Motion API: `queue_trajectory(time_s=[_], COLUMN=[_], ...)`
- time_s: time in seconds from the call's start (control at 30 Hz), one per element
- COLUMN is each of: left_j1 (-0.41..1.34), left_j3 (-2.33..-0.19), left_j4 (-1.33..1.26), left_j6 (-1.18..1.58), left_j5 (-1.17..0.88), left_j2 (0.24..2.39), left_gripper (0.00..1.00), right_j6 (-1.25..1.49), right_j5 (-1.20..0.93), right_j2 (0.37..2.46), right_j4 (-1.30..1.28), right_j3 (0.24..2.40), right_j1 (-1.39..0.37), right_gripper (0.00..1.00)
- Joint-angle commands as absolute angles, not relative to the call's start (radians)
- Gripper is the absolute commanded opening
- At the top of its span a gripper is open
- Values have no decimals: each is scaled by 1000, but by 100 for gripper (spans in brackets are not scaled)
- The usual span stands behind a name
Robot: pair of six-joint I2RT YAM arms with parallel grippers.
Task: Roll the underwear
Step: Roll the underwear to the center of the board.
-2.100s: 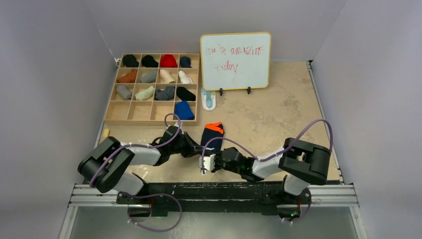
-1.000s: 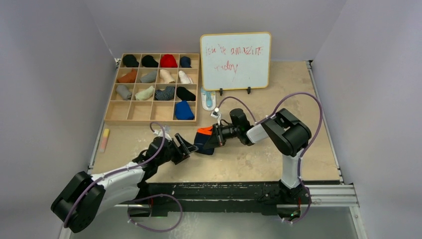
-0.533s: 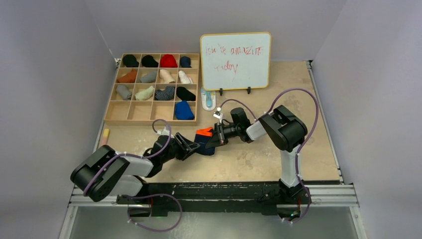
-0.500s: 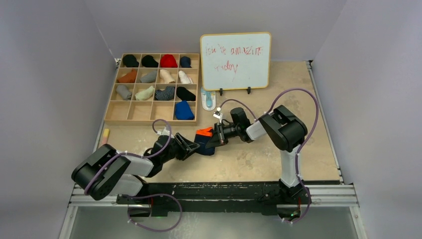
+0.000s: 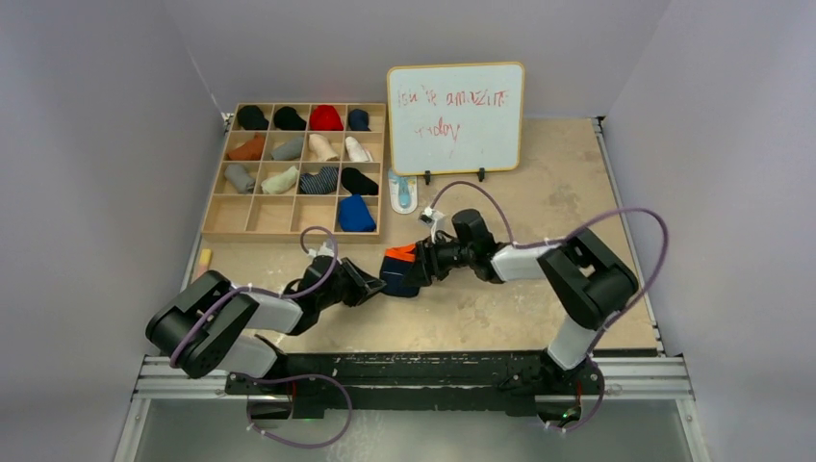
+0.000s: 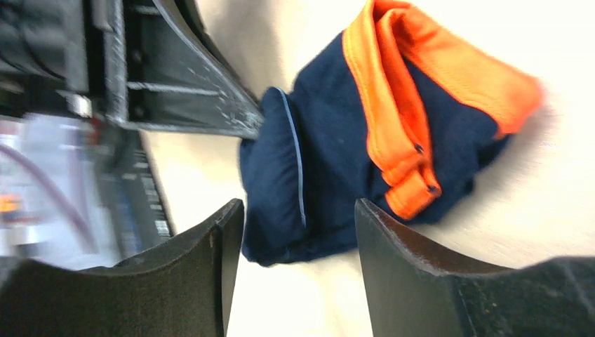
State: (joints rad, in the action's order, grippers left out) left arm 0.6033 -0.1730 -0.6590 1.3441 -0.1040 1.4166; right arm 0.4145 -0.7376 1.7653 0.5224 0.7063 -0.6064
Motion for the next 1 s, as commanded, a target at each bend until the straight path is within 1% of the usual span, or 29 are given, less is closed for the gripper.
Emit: queue_trajectory(time_s=[0.0,0.07,0.17,0.37,0.53,0.77,0.8,0.87,0.97], left_j1=[605,606,607,609,609,609,609,609,609], left_j3=[-183,-193,-206,-223,-232,-248,-248,-251,-253], left_j4=[-453,-434,-417,-390,-379,-353,-352,-348,-339], left_j6=[1273,1272,1269,1257,1249,1236,1235,1233,1232], left_j5=[-45,-44,-45,-46,-51,-49,-49,-49,-49], left_j2=[1411,1403,1400,1399,1397,1392,1391,1388,1379], left_gripper=[13,12,11,10,9,8,8,8,7], right_j6=[71,-96,-249,-477,-586,-676,-679,-677,-647], right_j5=[-357,-208,-33,74,144,214,213,211,232], right_j2=[1589,1536,1500,1524,1592,1649,1653,1664,1681], right_j4=[508,548,681,890,925,985,970,953,927], right_j3=[612,571,505,430,442,454,462,470,477], right_j1=[-695,-785,-896,-1039,-1112,-1164,-1167,-1169,-1169], right_gripper=[62,63,63,62,61,62,61,54,33])
